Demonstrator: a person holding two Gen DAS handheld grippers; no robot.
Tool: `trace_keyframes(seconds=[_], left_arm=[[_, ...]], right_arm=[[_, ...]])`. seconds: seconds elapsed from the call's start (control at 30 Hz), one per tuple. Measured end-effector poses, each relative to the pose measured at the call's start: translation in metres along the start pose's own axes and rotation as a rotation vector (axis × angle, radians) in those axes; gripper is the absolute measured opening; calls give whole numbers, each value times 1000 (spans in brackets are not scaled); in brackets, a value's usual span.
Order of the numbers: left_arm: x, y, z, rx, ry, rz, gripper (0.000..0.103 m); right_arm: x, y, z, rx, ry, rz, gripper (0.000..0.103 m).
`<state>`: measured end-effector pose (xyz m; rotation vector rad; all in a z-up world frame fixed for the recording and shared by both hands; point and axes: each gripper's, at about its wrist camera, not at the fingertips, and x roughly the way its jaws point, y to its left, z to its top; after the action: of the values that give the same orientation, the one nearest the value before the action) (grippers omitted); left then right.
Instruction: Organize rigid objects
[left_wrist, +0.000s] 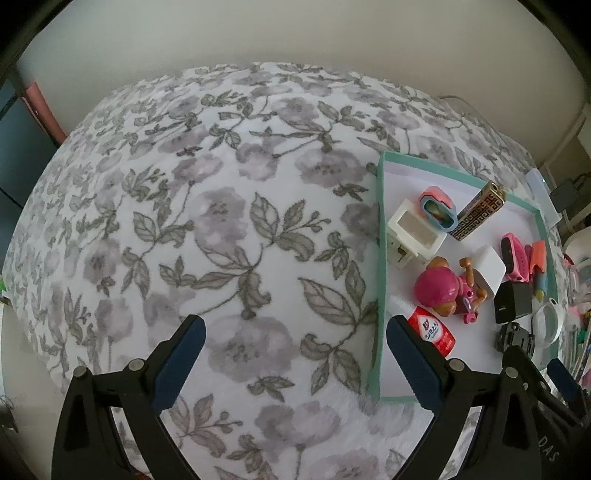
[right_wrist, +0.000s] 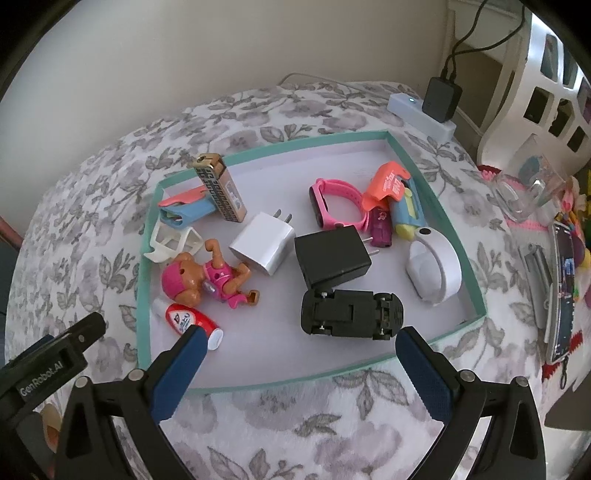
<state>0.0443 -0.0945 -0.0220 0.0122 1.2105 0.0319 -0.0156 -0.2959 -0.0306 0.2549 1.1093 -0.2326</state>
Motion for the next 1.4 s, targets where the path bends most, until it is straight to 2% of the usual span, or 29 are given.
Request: trace_keyframes(seconds=[0.37, 0.8, 0.97, 1.4], left_arm=[[-21, 9, -10, 14, -33, -3, 98], [-50, 22, -25, 45, -91, 34, 98], [-60, 23, -31, 56, -108, 17, 98], [-66, 27, -43, 73, -107, 39, 98]], right_arm=[[-19, 2, -10, -13, -35, 3, 103], [-47, 8, -26, -47, -88, 4, 103], [-55, 11, -31, -63, -105, 7, 103], [-68, 22, -40, -106, -131, -2, 103]])
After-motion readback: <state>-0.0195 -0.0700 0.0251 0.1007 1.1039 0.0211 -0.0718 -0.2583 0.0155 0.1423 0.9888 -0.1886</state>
